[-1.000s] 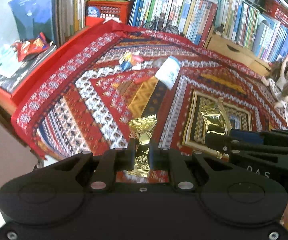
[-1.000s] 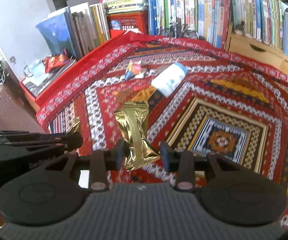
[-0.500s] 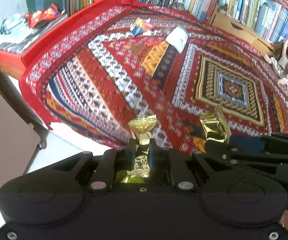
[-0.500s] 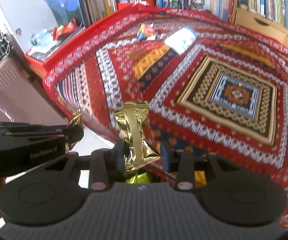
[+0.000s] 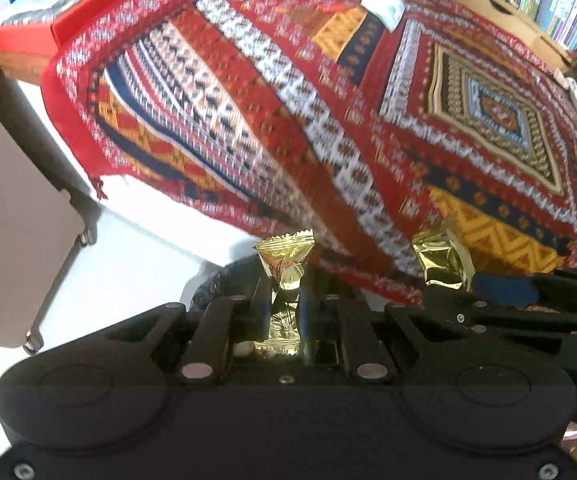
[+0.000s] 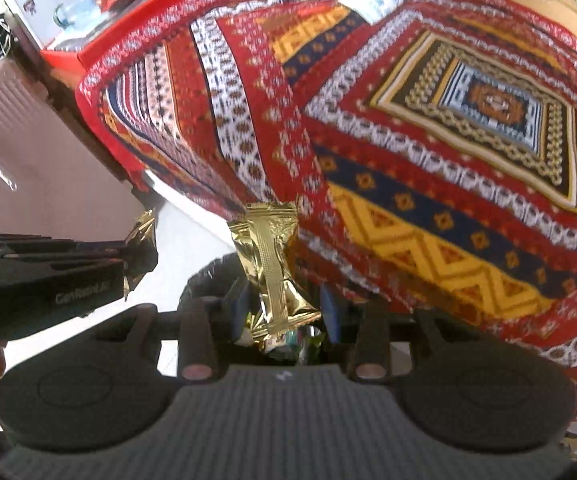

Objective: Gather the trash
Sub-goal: 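Carry both gold foils over the black bin and open both tools to drop them, then move both open tools back over the rug toward the Sanita pack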

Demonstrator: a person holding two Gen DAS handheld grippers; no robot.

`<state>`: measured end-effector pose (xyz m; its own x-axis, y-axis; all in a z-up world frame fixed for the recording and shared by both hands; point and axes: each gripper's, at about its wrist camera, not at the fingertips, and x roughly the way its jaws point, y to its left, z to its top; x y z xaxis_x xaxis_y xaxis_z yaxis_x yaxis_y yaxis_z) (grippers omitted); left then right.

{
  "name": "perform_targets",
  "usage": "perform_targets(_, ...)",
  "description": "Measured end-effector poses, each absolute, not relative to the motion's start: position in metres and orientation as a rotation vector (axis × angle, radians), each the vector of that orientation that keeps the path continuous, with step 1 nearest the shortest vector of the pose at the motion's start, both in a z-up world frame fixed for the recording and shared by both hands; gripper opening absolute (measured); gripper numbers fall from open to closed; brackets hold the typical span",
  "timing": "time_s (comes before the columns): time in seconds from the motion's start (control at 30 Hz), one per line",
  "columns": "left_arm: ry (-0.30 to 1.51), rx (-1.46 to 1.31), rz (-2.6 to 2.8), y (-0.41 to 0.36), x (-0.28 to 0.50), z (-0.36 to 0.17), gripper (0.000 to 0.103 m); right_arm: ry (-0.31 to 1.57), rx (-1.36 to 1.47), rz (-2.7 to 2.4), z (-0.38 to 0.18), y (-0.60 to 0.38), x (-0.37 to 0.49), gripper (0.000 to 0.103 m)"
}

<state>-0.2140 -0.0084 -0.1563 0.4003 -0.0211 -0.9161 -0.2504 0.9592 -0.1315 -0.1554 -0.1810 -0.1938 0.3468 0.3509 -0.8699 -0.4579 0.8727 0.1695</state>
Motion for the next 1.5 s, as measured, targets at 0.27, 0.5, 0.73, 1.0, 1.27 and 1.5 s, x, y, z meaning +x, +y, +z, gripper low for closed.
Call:
perform_targets(0.27, 1.219, -0.285, 0.162, -0.009, -0.223, -0.197, 0.013, 1.153, -0.146, 0.541, -0.230, -0.179, -0.159, 0.043)
perform_targets(0.5, 1.262, -0.301, 0.184, -0.007, -0.229, -0.223, 0.013, 1.187, -0.163, 0.554, -0.256, -0.177, -0.159, 0.044)
perform_targets(0.73, 1.269, -0.317, 0.194, -0.004, -0.228, -0.228, 0.014, 1.190, -0.172, 0.568, -0.263, -0.172, -0.158, 0.045)
perform_targets(1.0, 1.271, -0.325, 0.207, -0.001, -0.226, -0.225, 0.035, 1.169, -0.143, 0.567, -0.256, -0.174, -0.152, 0.065)
perform_targets(1.27, 1.260, -0.316, 0.221, 0.002, -0.228, -0.211, 0.046, 1.153, -0.127, 0.556, -0.247, -0.179, -0.150, 0.066)
perform_targets(1.5, 1.225, -0.293, 0.216, 0.004, -0.220, -0.181, 0.054, 1.126, -0.088, 0.538, -0.225, -0.188, -0.144, 0.066)
